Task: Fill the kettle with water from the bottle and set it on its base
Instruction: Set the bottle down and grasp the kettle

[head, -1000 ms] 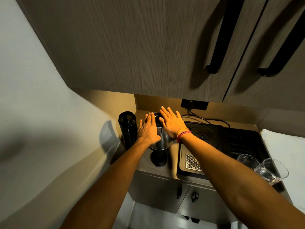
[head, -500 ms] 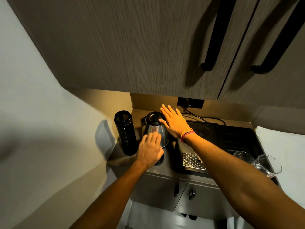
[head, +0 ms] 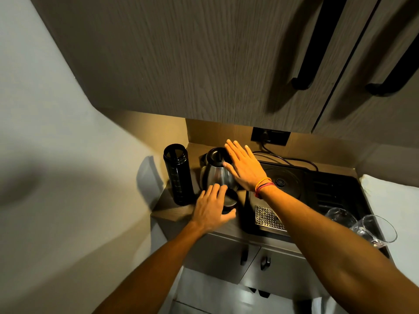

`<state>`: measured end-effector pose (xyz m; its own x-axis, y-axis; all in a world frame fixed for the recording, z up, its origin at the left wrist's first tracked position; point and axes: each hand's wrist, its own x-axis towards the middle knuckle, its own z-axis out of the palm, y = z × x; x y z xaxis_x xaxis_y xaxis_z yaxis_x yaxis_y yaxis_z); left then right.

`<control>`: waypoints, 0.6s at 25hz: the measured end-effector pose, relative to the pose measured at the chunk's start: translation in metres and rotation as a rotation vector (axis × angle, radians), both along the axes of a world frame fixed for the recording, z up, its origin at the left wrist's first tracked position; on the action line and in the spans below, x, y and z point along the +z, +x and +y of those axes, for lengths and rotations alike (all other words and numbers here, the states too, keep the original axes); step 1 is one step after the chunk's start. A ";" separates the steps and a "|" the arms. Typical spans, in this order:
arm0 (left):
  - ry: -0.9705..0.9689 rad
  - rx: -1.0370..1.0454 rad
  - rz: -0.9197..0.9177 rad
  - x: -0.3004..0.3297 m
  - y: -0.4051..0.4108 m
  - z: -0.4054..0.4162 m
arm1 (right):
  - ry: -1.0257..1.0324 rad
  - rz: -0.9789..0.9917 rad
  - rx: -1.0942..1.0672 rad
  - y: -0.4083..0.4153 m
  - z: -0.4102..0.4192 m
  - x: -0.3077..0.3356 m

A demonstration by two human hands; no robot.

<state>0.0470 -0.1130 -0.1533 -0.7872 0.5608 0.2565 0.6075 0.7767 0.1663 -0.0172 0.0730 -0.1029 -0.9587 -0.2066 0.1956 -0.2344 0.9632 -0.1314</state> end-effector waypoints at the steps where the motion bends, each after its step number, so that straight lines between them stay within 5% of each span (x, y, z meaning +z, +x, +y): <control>1: 0.116 -0.029 0.054 0.016 -0.005 -0.005 | -0.012 0.014 0.008 -0.002 -0.001 0.003; 3: 0.273 -0.028 0.170 0.055 -0.021 -0.017 | -0.036 0.030 0.023 -0.008 -0.006 0.010; 6: 0.240 0.203 0.339 0.114 -0.055 -0.050 | -0.071 0.040 0.072 -0.015 -0.021 0.020; 9: 0.058 0.427 0.251 0.148 -0.081 -0.087 | -0.131 -0.022 0.170 -0.020 -0.047 0.029; 15: -0.027 0.374 0.029 0.154 -0.091 -0.103 | -0.392 -0.266 0.218 -0.026 -0.111 0.037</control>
